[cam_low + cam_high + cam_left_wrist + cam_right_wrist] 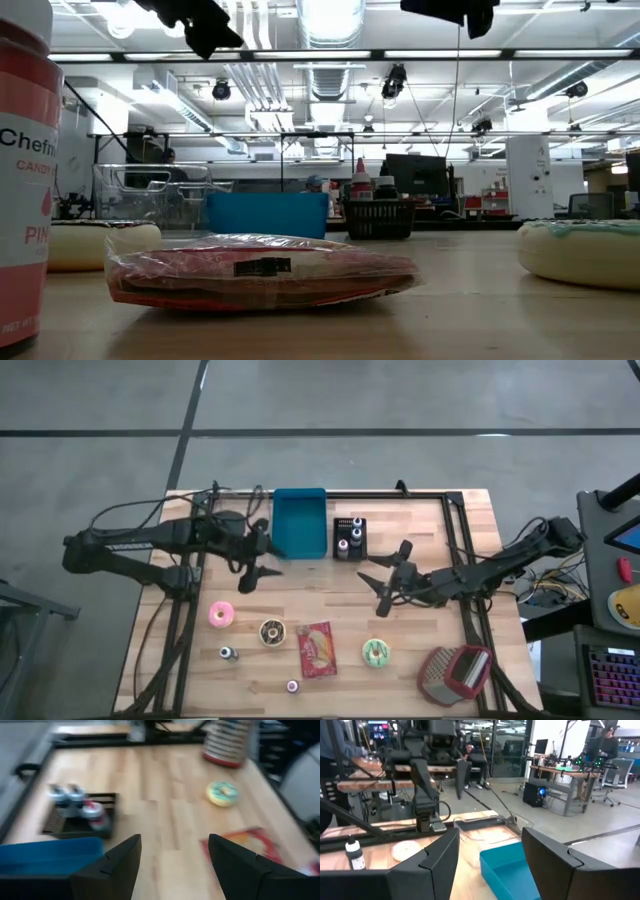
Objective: Pick & Place Food Item
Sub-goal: Put the pink food coloring into the black bin
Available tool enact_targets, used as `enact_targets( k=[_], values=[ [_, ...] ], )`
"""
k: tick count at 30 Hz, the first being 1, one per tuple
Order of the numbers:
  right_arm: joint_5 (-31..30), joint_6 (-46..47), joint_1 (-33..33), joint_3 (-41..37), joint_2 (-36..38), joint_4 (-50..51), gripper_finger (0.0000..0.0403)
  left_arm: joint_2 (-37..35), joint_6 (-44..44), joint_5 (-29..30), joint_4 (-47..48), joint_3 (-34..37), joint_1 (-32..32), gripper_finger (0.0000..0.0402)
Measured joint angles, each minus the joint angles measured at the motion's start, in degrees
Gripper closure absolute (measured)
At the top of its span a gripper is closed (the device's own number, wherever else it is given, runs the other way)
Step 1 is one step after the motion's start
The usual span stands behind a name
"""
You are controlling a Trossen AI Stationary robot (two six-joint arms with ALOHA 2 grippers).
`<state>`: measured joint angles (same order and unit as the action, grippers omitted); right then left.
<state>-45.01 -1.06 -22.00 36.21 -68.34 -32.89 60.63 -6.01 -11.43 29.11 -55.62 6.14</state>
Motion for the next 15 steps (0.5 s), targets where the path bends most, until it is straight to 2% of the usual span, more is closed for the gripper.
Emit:
enact_targets(
  k=[7,12,15],
  values=[
    [0.0,1.04,0.0,0.0,-2.89,0.12,0.0191,5.31,2.28,-3.42,9.98,-8.21,-9.7,0.0163],
    [0.0,1.43,-0.02,0.0,-3.76,0.27,0.0191,8.42,7.21,-2.57,16.38,-13.41,-17.73,0.0163],
    [0.0,2.18,-0.09,0.0,-3.8,1.45,0.0191,10.15,11.05,-0.88,16.75,-14.91,-23.26,0.0163]
  ],
)
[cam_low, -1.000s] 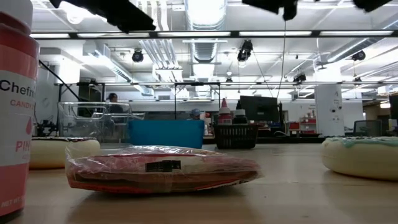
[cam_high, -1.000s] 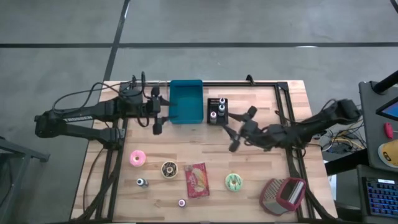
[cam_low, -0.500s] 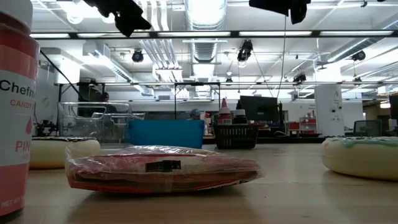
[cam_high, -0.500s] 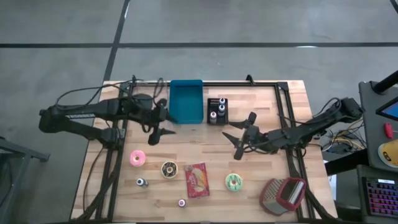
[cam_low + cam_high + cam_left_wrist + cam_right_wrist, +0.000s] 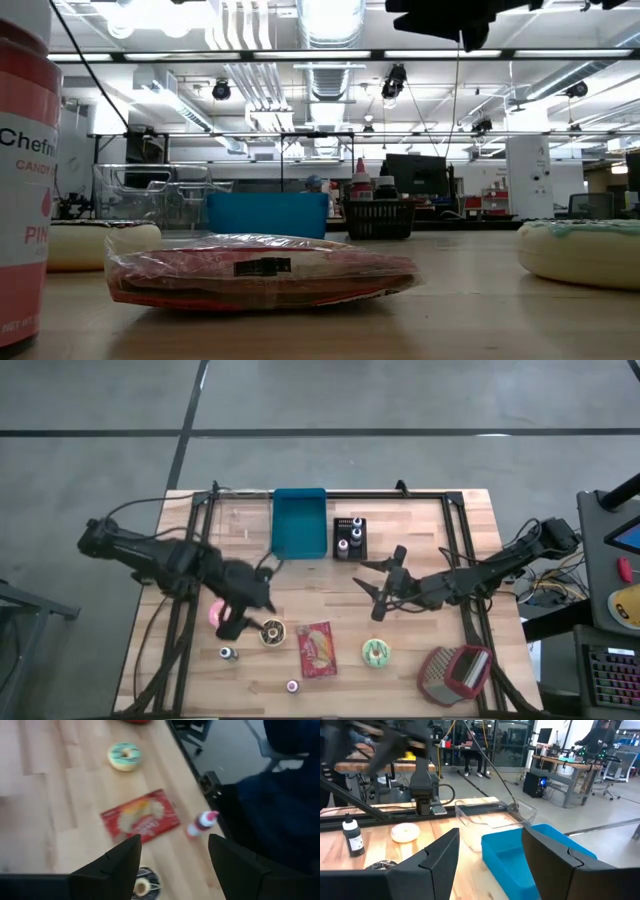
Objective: Pick & Place Food Item
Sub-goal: Put the pink food coloring into the black bin
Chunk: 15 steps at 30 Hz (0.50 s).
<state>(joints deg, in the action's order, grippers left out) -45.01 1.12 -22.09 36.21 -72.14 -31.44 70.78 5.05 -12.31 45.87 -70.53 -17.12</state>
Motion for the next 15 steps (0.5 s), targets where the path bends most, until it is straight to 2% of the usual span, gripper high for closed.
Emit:
enact_targets(
  k=[6,15],
  values=[
    [-0.02,4.72,-0.05,0.0,0.02,2.56,0.0191,3.69,3.45,4.59,0.32,-2.69,-8.72,0.0163],
    [-0.02,5.12,-0.04,0.0,-0.04,4.26,0.0191,12.33,5.46,4.42,0.85,-6.57,-12.6,0.0163]
  ],
)
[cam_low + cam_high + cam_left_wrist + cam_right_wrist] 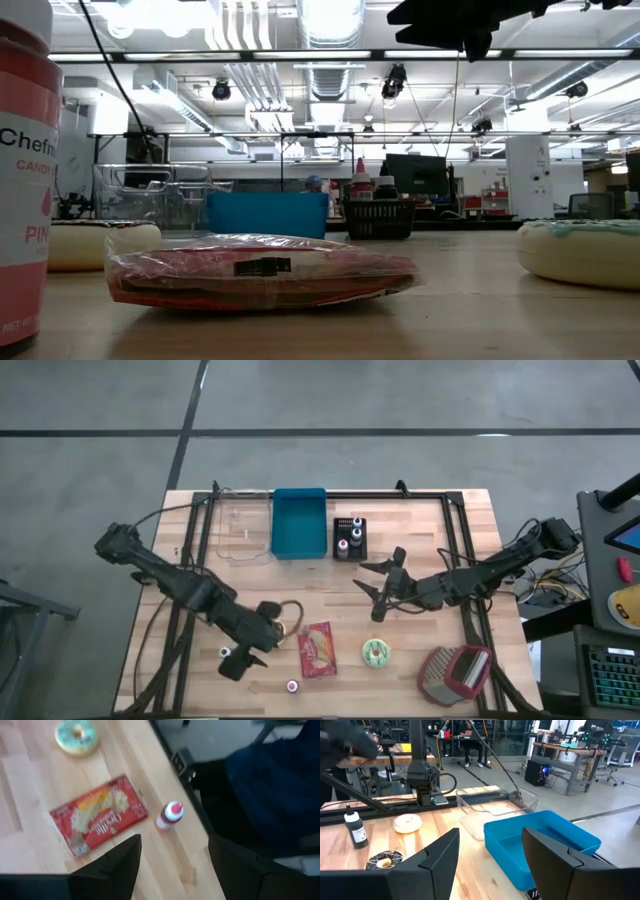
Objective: Pick & Place Food Item
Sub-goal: Put the pink food coloring into the black bin
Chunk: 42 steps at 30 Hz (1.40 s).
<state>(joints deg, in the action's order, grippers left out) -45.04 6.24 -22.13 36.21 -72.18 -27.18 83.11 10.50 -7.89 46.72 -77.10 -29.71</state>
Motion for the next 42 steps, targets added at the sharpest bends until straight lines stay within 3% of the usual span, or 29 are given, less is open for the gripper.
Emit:
enact_targets(
  k=[5,11,14,18,23,26,33,42],
  values=[
    [1.47,5.83,0.0,0.0,0.02,0.82,0.019,4.19,-0.92,-2.21,4.78,-3.01,0.02,0.0163],
    [23.92,15.44,-0.2,1.2,-0.16,-0.15,0.0191,4.28,-13.57,0.84,7.4,-7.06,0.09,0.0163],
    [26.0,16.09,-1.04,5.77,-1.14,4.99,0.0193,2.0,-18.73,8.84,8.14,-8.96,0.18,0.0163],
    [25.51,15.94,-1.62,16.05,-4.47,19.18,0.0197,-4.67,-19.01,16.1,1.97,-7.1,0.88,0.0163],
    [26.51,16.24,-1.64,33.36,-12.77,39.42,0.0202,-15.45,-19.71,16.27,-6.67,2.06,3.55,0.0163],
    [30.76,17.95,-1.62,43.76,-18.62,51.55,0.0205,-21.28,-17.78,16.04,-12.94,9.39,5.83,0.0163],
    [42.04,18.55,-1.91,65.92,-31.71,65.91,0.0216,-32.11,-16.99,15.79,-25.1,24.24,9.64,0.0163],
    [42.53,14.32,-4.08,89.1,-46.49,78.06,0.0231,-41.42,-16.35,15.4,-25.71,32.25,10.21,0.0163]
  ],
)
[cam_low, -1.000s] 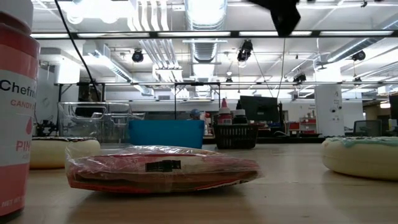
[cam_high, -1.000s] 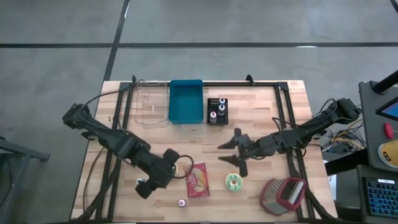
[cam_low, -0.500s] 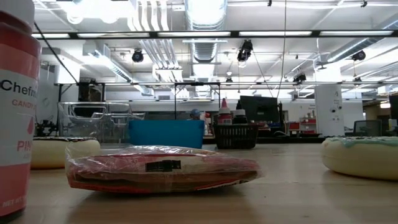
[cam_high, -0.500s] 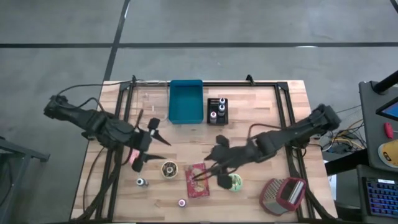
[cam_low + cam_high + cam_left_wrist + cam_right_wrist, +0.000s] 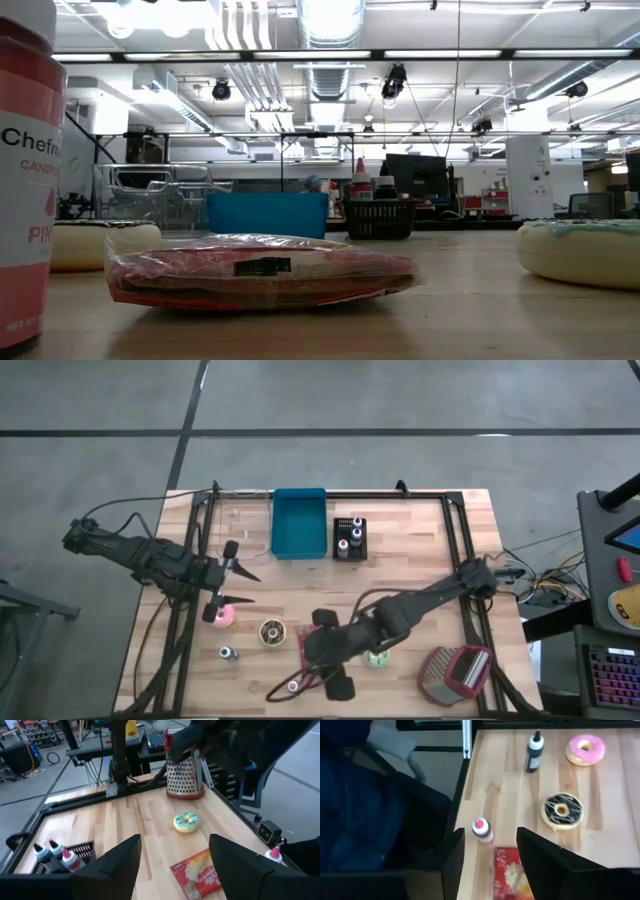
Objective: Pick & Place Food Item
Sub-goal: Put the pink food coloring into the black bin
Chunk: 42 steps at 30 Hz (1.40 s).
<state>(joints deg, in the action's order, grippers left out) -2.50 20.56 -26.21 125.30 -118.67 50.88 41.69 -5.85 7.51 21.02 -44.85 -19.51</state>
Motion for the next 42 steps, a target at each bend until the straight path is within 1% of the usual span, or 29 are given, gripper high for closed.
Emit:
enact_targets(
  k=[4,6,7,11,16,23,28,37,42],
  values=[
    [-0.04,-0.02,-0.44,8.25,-6.39,4.33,0.0237,-2.09,0.26,-0.01,-0.14,2.54,0.01,0.0163],
    [-0.02,0.23,-0.54,9.75,-8.53,5.52,0.0239,-2.51,0.28,0.0,-0.45,3.55,0.13,0.0163],
    [0.09,0.69,-0.54,8.92,-8.61,4.49,0.024,-2.64,0.33,0.01,-0.41,3.91,0.17,0.0163],
    [-0.37,3.5,-0.56,7.9,-9.23,5.9,0.0244,-2.88,0.97,-0.02,-0.64,4.01,0.27,0.0163],
    [-0.27,2.57,-0.68,7.26,-9.99,4.72,0.0245,-3.11,1.01,0.0,-0.9,3.98,0.33,0.0163],
    [0.08,0.26,-0.95,3.06,-9.99,-2.93,0.025,-3.39,0.48,0.02,-0.86,3.95,0.37,0.0163],
    [2.53,-0.83,-0.93,-0.24,-9.97,-8.1,0.0252,-3.36,0.32,0.04,-0.85,3.95,0.37,0.0163],
    [2.58,-0.83,-1.02,-6.63,-9.88,-16.75,0.0254,-3.34,0.29,0.04,-0.85,3.95,0.37,0.0163],
    [2.54,-1.07,-1.02,-8.71,-9.88,-19.93,0.0255,-3.36,0.29,0.04,-0.85,3.95,0.37,0.0163]
  ],
)
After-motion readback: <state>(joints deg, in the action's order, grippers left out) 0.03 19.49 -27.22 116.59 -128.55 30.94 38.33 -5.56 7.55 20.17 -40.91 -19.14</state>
